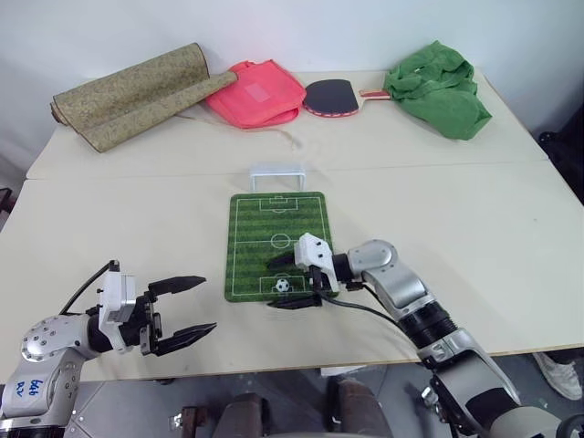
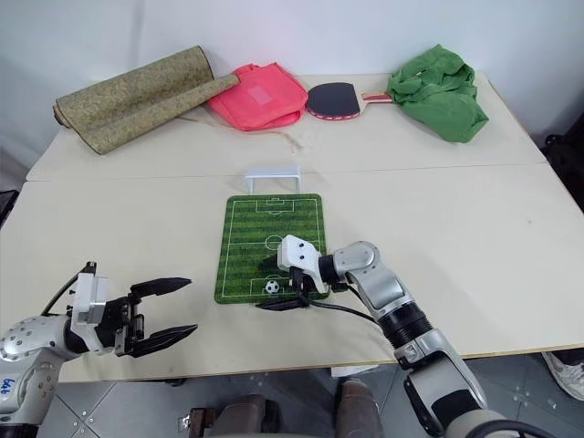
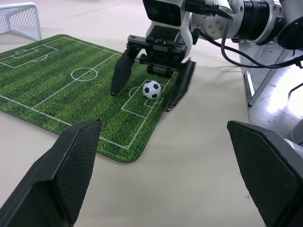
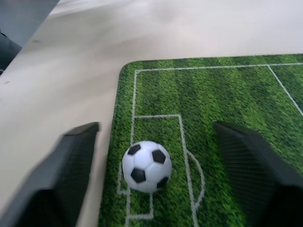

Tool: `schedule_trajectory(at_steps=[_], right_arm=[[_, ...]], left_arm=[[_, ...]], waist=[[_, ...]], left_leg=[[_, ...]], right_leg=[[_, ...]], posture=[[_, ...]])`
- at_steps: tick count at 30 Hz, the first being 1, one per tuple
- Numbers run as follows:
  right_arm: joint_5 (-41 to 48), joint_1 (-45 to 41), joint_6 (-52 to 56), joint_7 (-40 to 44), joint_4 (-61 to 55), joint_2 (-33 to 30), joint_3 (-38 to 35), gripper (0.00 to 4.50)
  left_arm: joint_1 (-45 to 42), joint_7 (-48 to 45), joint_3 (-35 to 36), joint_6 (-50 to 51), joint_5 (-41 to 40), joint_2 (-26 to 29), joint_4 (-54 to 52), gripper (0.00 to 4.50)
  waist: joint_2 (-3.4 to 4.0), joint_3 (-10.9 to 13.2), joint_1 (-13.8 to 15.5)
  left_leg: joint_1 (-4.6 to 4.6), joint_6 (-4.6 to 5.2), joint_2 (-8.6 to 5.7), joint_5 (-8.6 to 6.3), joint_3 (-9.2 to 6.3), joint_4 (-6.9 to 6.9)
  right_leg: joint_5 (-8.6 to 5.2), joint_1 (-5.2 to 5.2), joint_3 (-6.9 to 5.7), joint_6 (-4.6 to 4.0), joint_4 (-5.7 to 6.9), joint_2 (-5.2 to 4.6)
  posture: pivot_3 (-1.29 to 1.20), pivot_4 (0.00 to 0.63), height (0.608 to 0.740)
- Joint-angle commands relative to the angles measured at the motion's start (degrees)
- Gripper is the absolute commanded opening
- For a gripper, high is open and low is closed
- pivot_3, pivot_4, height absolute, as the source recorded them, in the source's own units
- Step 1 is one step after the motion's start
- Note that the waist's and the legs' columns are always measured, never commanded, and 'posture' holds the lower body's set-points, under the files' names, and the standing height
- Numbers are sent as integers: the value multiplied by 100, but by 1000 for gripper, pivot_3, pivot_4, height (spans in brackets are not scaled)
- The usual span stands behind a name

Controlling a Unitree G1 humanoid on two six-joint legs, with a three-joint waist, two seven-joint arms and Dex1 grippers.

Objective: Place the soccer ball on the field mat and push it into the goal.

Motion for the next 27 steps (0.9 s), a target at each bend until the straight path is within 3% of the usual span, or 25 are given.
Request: schedule_trajectory(at_steps=[1, 8, 15, 18, 27], right_arm=[[113, -37, -88, 78, -108, 65, -87, 4444], [723, 43, -97, 338, -549, 29, -481, 4444], [1341, 494, 89, 764, -1630, -804, -1051, 4444], [1383, 1023, 268, 807, -2227, -1222, -1022, 3819], [608, 1951, -426, 461, -2503, -1305, -373, 791]], left_arm=[[70, 28, 119, -60, -62, 7, -194, 4500], [23, -6, 132, -111, -65, 17, -73, 4500], [-190, -294, 110, -420, 35, 11, 499, 4500], [-380, -491, 36, -689, 105, -27, 835, 4500], [-501, -844, 15, -834, -33, -39, 894, 4500]], waist=[[0, 0, -1], [0, 0, 3], [0, 0, 28], [1, 1, 42], [-2, 0, 28]], left_leg=[[0, 0, 0, 0, 0, 0], [-1, 0, 0, 0, -2, 0], [-4, -1, -2, -1, -6, -3], [-5, -1, 0, -1, -6, -8], [-1, -1, 1, -2, 5, -6]], right_leg=[[0, 0, 0, 0, 0, 0], [0, 0, -1, 0, -1, 0], [0, 1, -5, 0, -6, -2], [-1, 0, -14, -1, -8, -1], [0, 0, -11, -1, -7, -2]], posture=[[0, 150, 740], [0, 150, 740], [0, 150, 740], [0, 150, 740], [0, 150, 740]])
